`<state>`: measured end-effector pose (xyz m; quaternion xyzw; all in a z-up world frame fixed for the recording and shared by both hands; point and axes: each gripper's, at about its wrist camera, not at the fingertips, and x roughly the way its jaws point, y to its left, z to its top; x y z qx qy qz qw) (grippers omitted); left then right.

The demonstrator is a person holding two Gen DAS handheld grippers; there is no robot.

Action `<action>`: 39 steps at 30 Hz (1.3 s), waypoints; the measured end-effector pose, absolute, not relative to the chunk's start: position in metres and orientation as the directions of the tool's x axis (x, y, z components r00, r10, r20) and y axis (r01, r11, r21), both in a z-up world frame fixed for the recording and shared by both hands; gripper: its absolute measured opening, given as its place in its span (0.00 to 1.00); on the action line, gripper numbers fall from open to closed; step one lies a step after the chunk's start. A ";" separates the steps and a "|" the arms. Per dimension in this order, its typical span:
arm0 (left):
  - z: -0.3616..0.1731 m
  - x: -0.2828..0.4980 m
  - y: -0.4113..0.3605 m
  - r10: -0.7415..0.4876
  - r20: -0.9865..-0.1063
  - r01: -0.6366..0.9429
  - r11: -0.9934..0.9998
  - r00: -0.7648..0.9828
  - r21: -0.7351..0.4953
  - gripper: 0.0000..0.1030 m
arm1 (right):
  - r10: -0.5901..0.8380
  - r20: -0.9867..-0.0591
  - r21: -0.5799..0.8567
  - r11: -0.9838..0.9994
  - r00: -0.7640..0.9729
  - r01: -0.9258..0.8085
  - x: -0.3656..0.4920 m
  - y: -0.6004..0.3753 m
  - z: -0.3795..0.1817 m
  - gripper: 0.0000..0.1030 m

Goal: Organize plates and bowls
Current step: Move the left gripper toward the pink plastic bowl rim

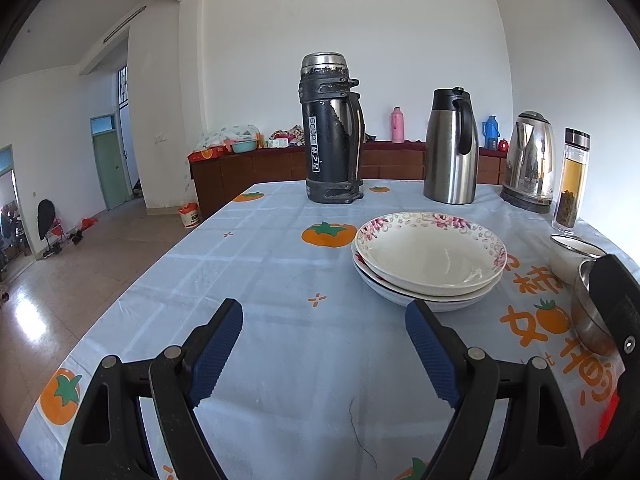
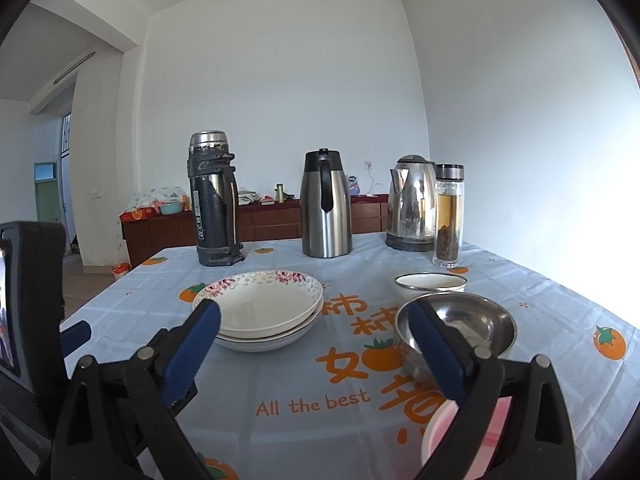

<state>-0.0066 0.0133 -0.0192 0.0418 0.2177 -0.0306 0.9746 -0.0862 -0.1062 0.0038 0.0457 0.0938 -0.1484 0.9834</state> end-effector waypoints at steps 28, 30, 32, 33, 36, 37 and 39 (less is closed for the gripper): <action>-0.017 -0.043 -0.007 -0.110 -0.397 0.161 0.982 0.911 0.098 0.83 | -0.343 -0.057 0.108 0.931 0.937 0.348 -0.167 -0.132 0.022 0.94; -0.018 -0.048 -0.012 -0.127 -0.403 0.178 0.980 0.906 0.091 0.83 | -0.367 -0.031 0.114 0.923 0.930 0.369 -0.181 -0.139 0.025 0.94; -0.018 -0.052 -0.016 -0.150 -0.417 0.199 0.977 0.896 0.076 0.83 | -0.389 -0.012 0.116 0.915 0.921 0.388 -0.195 -0.146 0.026 0.94; -0.019 -0.054 -0.019 -0.163 -0.427 0.211 0.975 0.889 0.067 0.83 | -0.403 -0.009 0.110 0.909 0.915 0.402 -0.203 -0.152 0.026 0.94; -0.018 -0.063 -0.028 -0.181 -0.425 0.234 0.969 0.887 0.075 0.83 | -0.427 -0.041 0.099 0.898 0.904 0.429 -0.216 -0.167 0.023 0.94; -0.017 -0.068 -0.033 -0.186 -0.418 0.242 0.966 0.889 0.086 0.83 | -0.432 -0.056 0.098 0.895 0.900 0.436 -0.219 -0.173 0.021 0.94; -0.017 -0.074 -0.040 -0.196 -0.411 0.257 0.961 0.890 0.098 0.83 | -0.445 -0.085 0.100 0.886 0.891 0.452 -0.223 -0.186 0.016 0.94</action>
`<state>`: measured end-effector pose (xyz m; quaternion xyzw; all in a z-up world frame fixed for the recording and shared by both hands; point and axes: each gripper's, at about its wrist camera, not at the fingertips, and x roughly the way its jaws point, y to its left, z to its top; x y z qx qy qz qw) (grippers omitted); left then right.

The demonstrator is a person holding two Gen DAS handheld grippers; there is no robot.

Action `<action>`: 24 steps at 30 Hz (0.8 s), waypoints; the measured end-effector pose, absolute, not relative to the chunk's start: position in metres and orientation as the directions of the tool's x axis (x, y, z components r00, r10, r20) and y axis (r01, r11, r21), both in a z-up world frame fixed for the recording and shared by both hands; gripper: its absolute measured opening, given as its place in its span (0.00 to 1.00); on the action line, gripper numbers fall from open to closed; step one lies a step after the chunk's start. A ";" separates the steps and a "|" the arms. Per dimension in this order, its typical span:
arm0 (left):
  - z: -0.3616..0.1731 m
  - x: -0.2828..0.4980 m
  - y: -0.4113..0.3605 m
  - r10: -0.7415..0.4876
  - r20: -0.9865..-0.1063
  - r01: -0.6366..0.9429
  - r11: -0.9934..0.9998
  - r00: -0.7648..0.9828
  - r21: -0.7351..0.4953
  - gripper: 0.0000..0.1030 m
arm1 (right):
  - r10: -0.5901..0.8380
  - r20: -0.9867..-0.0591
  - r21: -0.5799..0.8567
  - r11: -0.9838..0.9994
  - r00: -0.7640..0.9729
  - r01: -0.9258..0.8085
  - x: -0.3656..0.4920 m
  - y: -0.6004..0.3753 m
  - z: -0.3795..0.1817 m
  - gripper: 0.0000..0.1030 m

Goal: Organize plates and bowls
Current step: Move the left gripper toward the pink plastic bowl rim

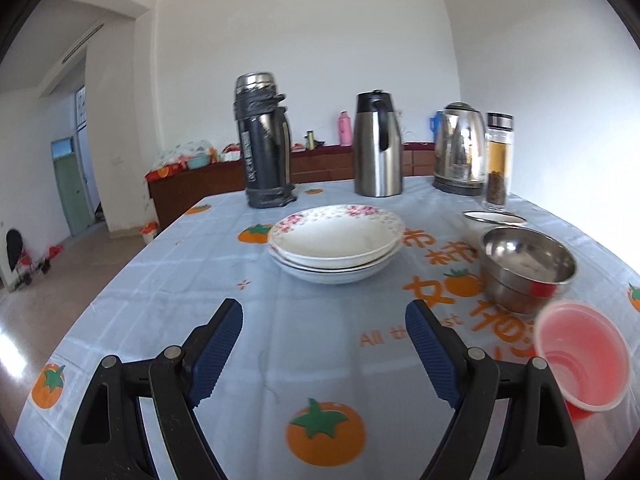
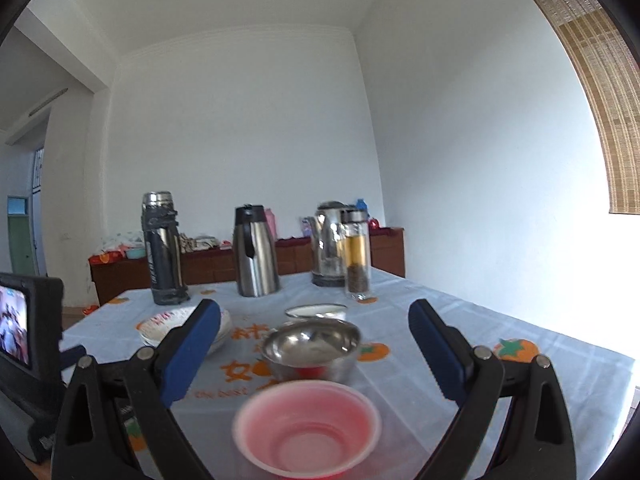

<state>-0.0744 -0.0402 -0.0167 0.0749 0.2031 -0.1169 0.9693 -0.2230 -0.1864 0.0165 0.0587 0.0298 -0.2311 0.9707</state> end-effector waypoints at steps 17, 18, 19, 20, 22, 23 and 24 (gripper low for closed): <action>-0.012 -0.115 -0.088 -0.364 -0.458 0.439 0.896 0.811 0.064 0.83 | -0.276 -0.379 0.197 0.908 0.883 0.369 -0.237 -0.254 -0.013 0.55; -0.012 -0.115 -0.092 -0.375 -0.468 0.451 0.891 0.800 0.058 0.83 | -0.263 -0.388 0.202 0.911 0.883 0.360 -0.236 -0.255 -0.015 0.54; -0.012 -0.116 -0.096 -0.387 -0.480 0.466 0.883 0.788 0.053 0.83 | -0.257 -0.389 0.204 0.912 0.885 0.355 -0.236 -0.255 -0.016 0.54; -0.012 -0.116 -0.100 -0.394 -0.488 0.477 0.877 0.779 0.053 0.83 | -0.252 -0.390 0.205 0.914 0.886 0.351 -0.235 -0.254 -0.017 0.54; -0.015 -0.118 -0.109 -0.388 -0.498 0.482 0.874 0.775 0.069 0.83 | -0.235 -0.395 0.211 0.917 0.888 0.337 -0.232 -0.255 -0.018 0.54; -0.017 -0.118 -0.112 -0.387 -0.503 0.485 0.871 0.773 0.075 0.83 | -0.231 -0.398 0.214 0.918 0.888 0.335 -0.230 -0.255 -0.018 0.54; -0.018 -0.117 -0.117 -0.388 -0.510 0.492 0.867 0.767 0.079 0.83 | -0.227 -0.401 0.218 0.917 0.887 0.333 -0.229 -0.256 -0.019 0.54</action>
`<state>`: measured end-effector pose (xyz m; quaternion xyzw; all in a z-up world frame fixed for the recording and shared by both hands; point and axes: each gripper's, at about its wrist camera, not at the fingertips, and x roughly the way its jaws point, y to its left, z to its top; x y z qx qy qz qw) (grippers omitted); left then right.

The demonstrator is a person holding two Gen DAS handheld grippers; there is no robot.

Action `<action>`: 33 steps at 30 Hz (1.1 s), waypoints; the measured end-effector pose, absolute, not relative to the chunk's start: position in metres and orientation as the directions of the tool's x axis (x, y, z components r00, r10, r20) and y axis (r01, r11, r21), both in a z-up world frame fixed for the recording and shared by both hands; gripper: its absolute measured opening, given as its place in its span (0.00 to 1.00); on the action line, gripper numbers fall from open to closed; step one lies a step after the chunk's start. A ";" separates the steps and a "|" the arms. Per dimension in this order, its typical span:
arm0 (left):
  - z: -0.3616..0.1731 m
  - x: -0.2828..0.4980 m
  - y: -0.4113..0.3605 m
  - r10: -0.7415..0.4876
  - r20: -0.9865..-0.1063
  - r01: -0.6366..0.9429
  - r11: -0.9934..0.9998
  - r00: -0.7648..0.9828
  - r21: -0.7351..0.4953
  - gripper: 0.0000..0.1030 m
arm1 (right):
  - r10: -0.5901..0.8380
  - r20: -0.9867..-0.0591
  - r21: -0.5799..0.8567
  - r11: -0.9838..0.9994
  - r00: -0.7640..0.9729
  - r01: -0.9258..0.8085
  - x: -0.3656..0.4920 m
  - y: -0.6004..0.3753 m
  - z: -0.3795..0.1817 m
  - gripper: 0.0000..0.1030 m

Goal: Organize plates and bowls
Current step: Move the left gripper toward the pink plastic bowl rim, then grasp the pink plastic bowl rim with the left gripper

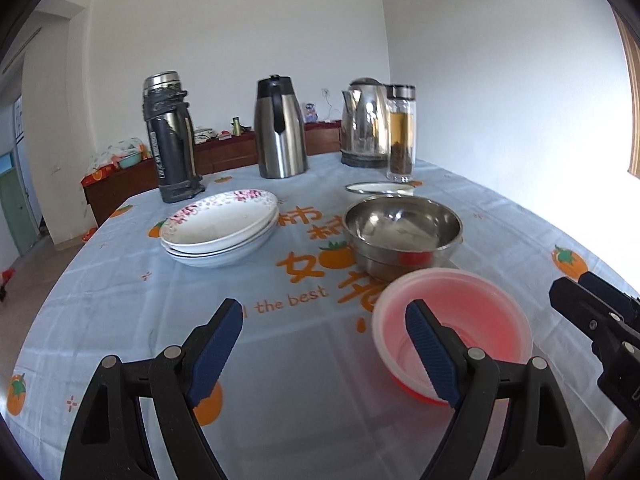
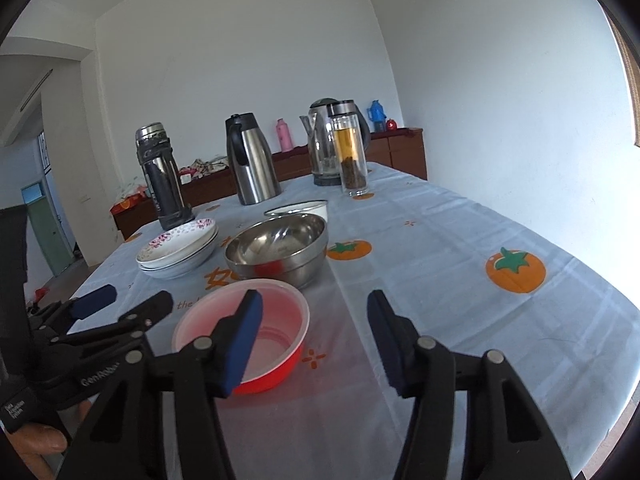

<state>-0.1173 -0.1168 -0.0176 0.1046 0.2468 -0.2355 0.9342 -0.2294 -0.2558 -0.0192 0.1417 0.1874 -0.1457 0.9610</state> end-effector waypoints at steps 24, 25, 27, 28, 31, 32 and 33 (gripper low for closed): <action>-0.040 -0.106 -0.150 -0.316 -0.583 0.496 0.851 0.748 0.175 0.63 | -0.103 -0.606 0.247 0.918 0.788 0.309 -0.184 -0.265 -0.046 0.24; -0.040 -0.104 -0.150 -0.316 -0.586 0.494 0.853 0.746 0.169 0.56 | -0.100 -0.611 0.246 0.919 0.785 0.308 -0.183 -0.265 -0.046 0.21; -0.041 -0.101 -0.148 -0.325 -0.600 0.501 0.852 0.731 0.149 0.52 | -0.092 -0.612 0.250 0.920 0.786 0.302 -0.183 -0.264 -0.047 0.19; -0.042 -0.100 -0.148 -0.329 -0.606 0.506 0.851 0.724 0.142 0.49 | -0.090 -0.610 0.250 0.921 0.788 0.299 -0.182 -0.263 -0.047 0.19; -0.042 -0.102 -0.151 -0.336 -0.605 0.514 0.845 0.722 0.145 0.40 | -0.091 -0.609 0.241 0.926 0.788 0.292 -0.181 -0.260 -0.046 0.18; -0.042 -0.102 -0.151 -0.338 -0.603 0.517 0.844 0.722 0.146 0.38 | -0.091 -0.608 0.241 0.925 0.789 0.292 -0.180 -0.260 -0.046 0.17; -0.042 -0.104 -0.152 -0.342 -0.602 0.519 0.843 0.722 0.143 0.35 | -0.088 -0.606 0.247 0.924 0.791 0.293 -0.181 -0.260 -0.046 0.16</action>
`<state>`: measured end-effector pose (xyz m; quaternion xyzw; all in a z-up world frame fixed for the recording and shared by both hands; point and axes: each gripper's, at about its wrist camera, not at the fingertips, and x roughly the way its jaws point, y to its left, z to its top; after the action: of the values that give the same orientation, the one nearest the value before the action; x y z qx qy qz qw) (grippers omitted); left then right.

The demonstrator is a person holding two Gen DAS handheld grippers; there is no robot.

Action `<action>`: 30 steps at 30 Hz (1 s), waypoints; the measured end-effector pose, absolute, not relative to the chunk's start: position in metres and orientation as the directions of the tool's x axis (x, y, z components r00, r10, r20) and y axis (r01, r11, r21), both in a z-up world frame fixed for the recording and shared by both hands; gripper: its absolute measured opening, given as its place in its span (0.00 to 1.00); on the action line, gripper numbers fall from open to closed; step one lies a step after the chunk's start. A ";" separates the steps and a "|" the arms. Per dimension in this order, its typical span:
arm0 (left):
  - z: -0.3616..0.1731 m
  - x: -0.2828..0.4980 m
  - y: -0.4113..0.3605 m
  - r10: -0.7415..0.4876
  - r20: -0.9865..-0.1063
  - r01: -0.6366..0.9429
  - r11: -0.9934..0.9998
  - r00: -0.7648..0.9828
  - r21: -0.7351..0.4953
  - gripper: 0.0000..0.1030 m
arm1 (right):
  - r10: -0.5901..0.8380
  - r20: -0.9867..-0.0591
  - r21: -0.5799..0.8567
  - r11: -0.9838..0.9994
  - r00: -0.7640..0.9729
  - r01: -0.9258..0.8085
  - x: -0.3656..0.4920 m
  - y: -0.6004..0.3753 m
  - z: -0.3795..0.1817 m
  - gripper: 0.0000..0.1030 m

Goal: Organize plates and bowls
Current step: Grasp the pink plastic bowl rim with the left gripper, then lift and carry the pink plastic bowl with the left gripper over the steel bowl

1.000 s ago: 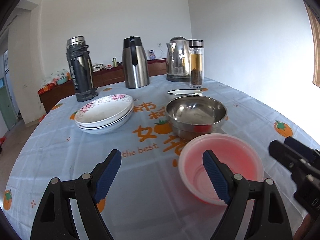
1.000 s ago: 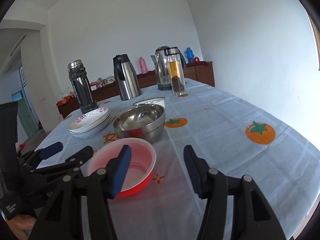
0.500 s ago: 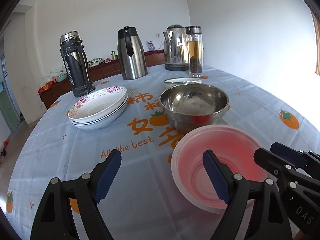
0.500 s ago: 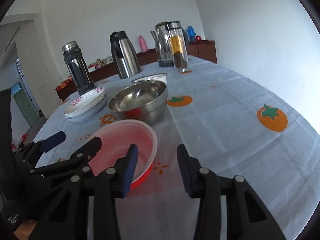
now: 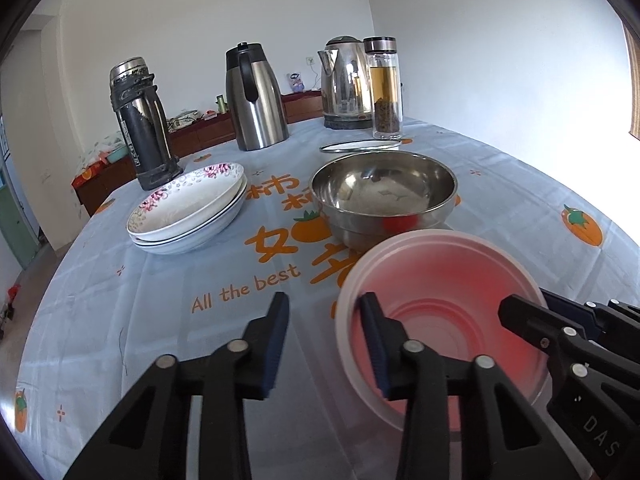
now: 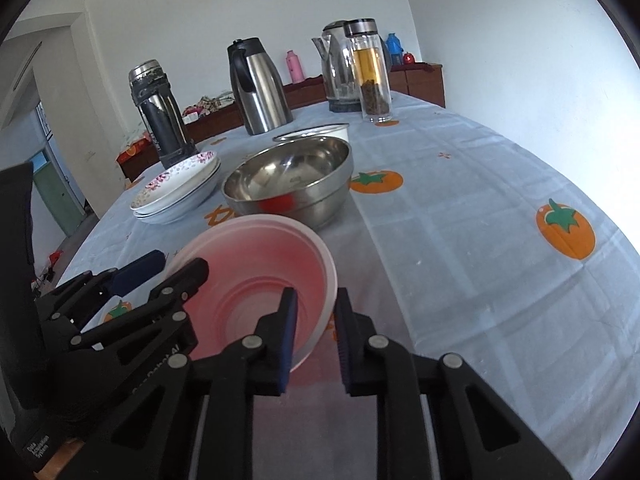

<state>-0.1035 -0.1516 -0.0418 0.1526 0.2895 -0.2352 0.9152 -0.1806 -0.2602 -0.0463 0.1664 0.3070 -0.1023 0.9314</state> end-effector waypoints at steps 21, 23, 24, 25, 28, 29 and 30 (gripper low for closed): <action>-0.029 -0.107 -0.142 -0.436 -0.589 0.539 0.842 0.680 -0.001 0.22 | -0.034 -0.560 0.325 0.910 0.827 0.258 -0.185 -0.261 -0.035 0.08; -0.025 -0.106 -0.141 -0.442 -0.584 0.541 0.841 0.681 -0.006 0.22 | -0.027 -0.552 0.336 0.908 0.833 0.251 -0.185 -0.262 -0.029 0.08; -0.022 -0.106 -0.141 -0.444 -0.580 0.542 0.840 0.683 -0.006 0.22 | -0.026 -0.549 0.336 0.908 0.835 0.249 -0.185 -0.263 -0.027 0.08; -0.019 -0.106 -0.142 -0.448 -0.573 0.543 0.840 0.686 -0.006 0.22 | -0.023 -0.544 0.340 0.908 0.839 0.245 -0.184 -0.264 -0.024 0.08; -0.008 -0.103 -0.143 -0.456 -0.554 0.544 0.839 0.696 -0.007 0.22 | -0.010 -0.530 0.358 0.904 0.848 0.235 -0.182 -0.267 -0.015 0.08; -0.005 -0.102 -0.144 -0.458 -0.549 0.545 0.839 0.699 -0.006 0.22 | -0.008 -0.528 0.361 0.903 0.849 0.233 -0.181 -0.268 -0.014 0.08; -0.001 -0.101 -0.145 -0.460 -0.542 0.546 0.838 0.703 -0.003 0.22 | -0.008 -0.524 0.363 0.902 0.852 0.231 -0.180 -0.268 -0.011 0.08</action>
<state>-0.1011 -0.1453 -0.0011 0.0792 0.2713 -0.2736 0.9194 -0.1804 -0.2684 -0.0109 0.2115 0.2647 -0.0636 0.9387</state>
